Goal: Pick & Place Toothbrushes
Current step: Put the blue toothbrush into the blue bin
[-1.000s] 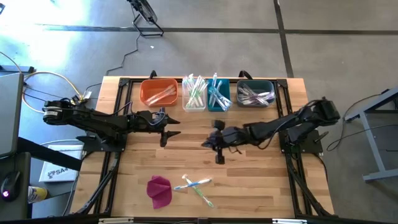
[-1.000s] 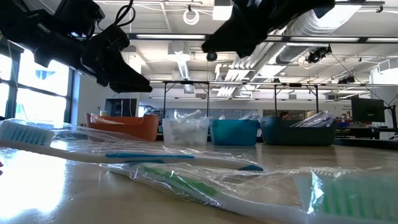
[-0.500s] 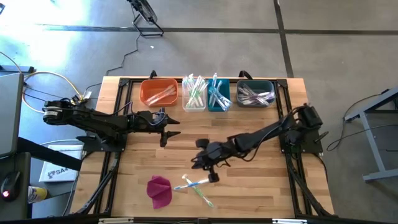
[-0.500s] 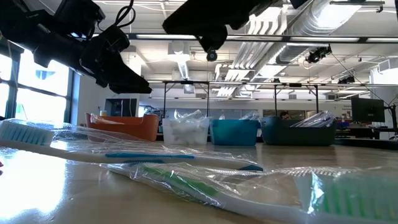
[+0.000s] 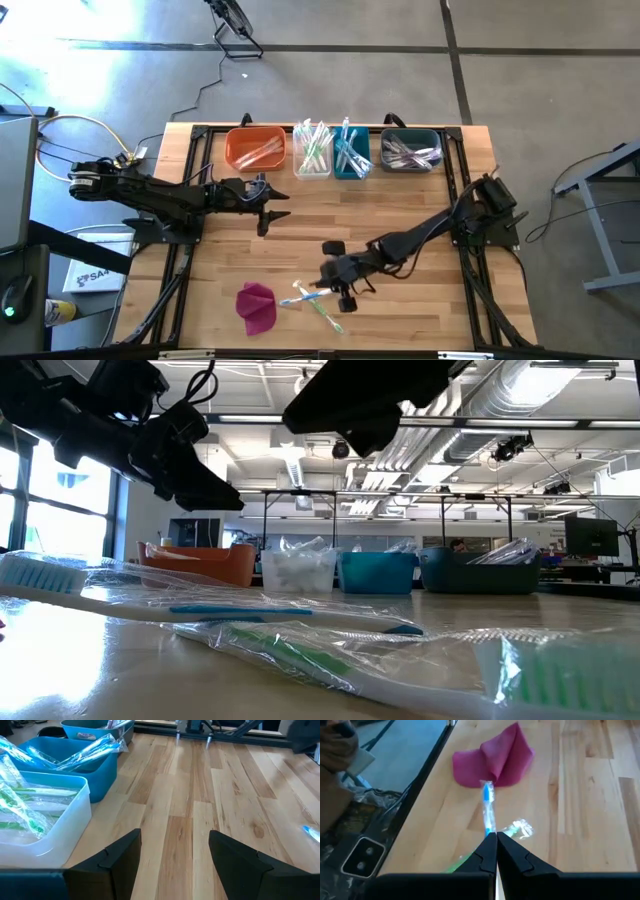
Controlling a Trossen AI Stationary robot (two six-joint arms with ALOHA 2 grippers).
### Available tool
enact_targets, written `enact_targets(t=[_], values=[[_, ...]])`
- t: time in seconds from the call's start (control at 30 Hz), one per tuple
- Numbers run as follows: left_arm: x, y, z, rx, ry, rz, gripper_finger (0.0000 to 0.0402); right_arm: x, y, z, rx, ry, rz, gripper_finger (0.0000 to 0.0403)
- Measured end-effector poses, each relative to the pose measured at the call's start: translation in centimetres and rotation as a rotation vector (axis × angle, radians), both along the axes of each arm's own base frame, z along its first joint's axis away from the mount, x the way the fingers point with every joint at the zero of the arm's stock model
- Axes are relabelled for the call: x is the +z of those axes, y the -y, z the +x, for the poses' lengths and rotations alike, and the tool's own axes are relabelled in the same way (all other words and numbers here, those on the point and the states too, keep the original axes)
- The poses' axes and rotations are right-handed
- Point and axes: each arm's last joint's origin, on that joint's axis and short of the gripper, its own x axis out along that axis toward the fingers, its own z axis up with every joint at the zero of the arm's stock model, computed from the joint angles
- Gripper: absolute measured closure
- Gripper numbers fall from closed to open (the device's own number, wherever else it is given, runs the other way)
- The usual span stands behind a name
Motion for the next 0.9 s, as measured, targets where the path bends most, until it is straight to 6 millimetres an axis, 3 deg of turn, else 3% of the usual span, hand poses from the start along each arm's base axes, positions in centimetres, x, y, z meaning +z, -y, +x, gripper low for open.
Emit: enact_targets(t=[0.23, 0.63, 0.9], values=[[0.0, 0.0, 0.0, 0.013, 0.006, -0.045, 0.0174, 0.0, -1.3, -0.6, -0.008, 0.011, -0.025, 0.04], [-0.1, 0.0, 0.0, 0.021, -0.007, -0.072, 0.0174, -0.9, -0.8, -0.3, -0.024, -0.02, -0.068, 0.0393], [-0.2, 0.0, -0.1, 0.02, -0.018, -0.073, 0.0174, -5.7, -0.5, 0.8, -0.029, -0.15, -0.026, 0.0304]])
